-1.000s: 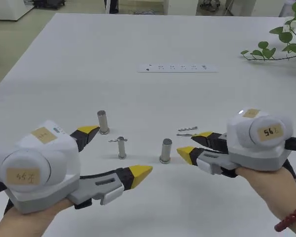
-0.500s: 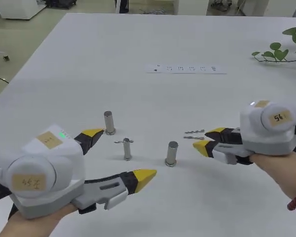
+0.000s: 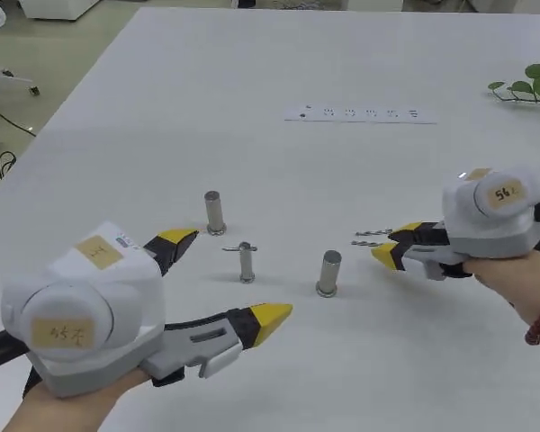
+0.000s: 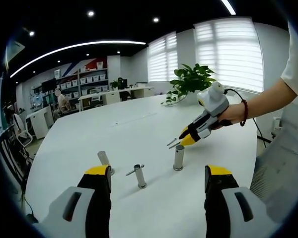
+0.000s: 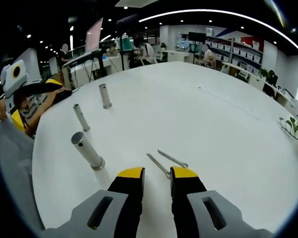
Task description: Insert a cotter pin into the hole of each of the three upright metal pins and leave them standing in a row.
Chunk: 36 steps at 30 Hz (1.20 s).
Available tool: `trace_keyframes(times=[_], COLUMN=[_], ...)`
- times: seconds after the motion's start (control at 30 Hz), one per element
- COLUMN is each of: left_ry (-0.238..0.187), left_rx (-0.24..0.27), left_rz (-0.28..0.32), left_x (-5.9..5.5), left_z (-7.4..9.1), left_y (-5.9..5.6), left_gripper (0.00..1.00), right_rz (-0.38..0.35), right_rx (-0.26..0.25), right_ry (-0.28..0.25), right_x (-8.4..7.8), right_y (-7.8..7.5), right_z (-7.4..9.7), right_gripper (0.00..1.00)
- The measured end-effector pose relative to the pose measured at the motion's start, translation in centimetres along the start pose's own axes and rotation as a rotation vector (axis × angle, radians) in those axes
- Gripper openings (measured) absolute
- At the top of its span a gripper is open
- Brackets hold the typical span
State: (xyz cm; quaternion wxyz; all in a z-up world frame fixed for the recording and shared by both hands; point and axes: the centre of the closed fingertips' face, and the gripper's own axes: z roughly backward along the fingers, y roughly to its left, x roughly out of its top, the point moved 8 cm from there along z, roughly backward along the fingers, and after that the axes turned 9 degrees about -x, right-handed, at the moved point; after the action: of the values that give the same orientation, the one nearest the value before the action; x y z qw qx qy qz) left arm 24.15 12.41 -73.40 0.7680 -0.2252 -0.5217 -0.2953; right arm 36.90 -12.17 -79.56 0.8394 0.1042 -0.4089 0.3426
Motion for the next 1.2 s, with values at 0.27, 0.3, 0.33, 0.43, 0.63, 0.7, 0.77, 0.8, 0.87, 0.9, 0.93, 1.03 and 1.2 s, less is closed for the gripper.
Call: trace_keyframes(times=[0.27, 0.3, 0.33, 0.43, 0.63, 0.7, 0.77, 0.8, 0.87, 0.9, 0.93, 1.03, 1.2], left_ry=[0.011, 0.012, 0.012, 0.011, 0.014, 0.012, 0.011, 0.011, 0.016, 0.017, 0.018, 0.018, 0.023], left_rx=[0.009, 0.010, 0.011, 0.014, 0.020, 0.028, 0.032, 0.033, 0.035, 0.036, 0.036, 0.037, 0.039], left_rz=[-0.007, -0.008, -0.009, -0.012, -0.016, -0.018, -0.015, -0.015, -0.018, -0.019, -0.020, -0.019, -0.013], left_x=[-0.2, -0.2, -0.1, -0.1, -0.1, 0.0, 0.0, 0.0, -0.1, -0.1, -0.1, -0.1, -0.2], left_z=[0.1, 0.1, 0.1, 0.2, 0.3, 0.4, 0.5, 0.5, 0.6, 0.7, 0.7, 0.7, 0.7], left_y=[0.2, 0.2, 0.2, 0.3, 0.4, 0.5, 0.6, 0.6, 0.6, 0.6, 0.6, 0.7, 0.9], left_gripper=[0.77, 0.76, 0.76, 0.76, 0.76, 0.75, 0.75, 0.75, 0.75, 0.74, 0.74, 0.73, 0.72], right_rz=[0.040, 0.040, 0.045, 0.083, 0.144, 0.159, 0.175, 0.188, 0.213, 0.229, 0.264, 0.292, 0.352], right_rx=[0.028, 0.032, 0.041, 0.060, 0.106, 0.114, 0.129, 0.134, 0.150, 0.158, 0.177, 0.193, 0.183], right_ry=[0.061, 0.066, 0.070, 0.092, 0.158, 0.156, 0.174, 0.181, 0.201, 0.209, 0.230, 0.276, 0.331], right_x=[0.4, 0.4, 0.5, 0.6, 0.5, 0.5, 0.5, 0.6, 0.7, 0.8, 0.9, 1.3, 1.8], right_y=[-0.9, -1.0, -1.0, -1.1, -1.2, -1.2, -1.3, -1.3, -1.4, -1.4, -1.4, -1.4, -1.4], right_z=[-1.0, -1.1, -1.1, -1.2, -1.4, -1.4, -1.6, -1.7, -1.8, -1.9, -1.9, -2.1, -2.5], right_gripper=[0.20, 0.20, 0.19, 0.18, 0.15, 0.14, 0.13, 0.13, 0.12, 0.12, 0.11, 0.11, 0.06])
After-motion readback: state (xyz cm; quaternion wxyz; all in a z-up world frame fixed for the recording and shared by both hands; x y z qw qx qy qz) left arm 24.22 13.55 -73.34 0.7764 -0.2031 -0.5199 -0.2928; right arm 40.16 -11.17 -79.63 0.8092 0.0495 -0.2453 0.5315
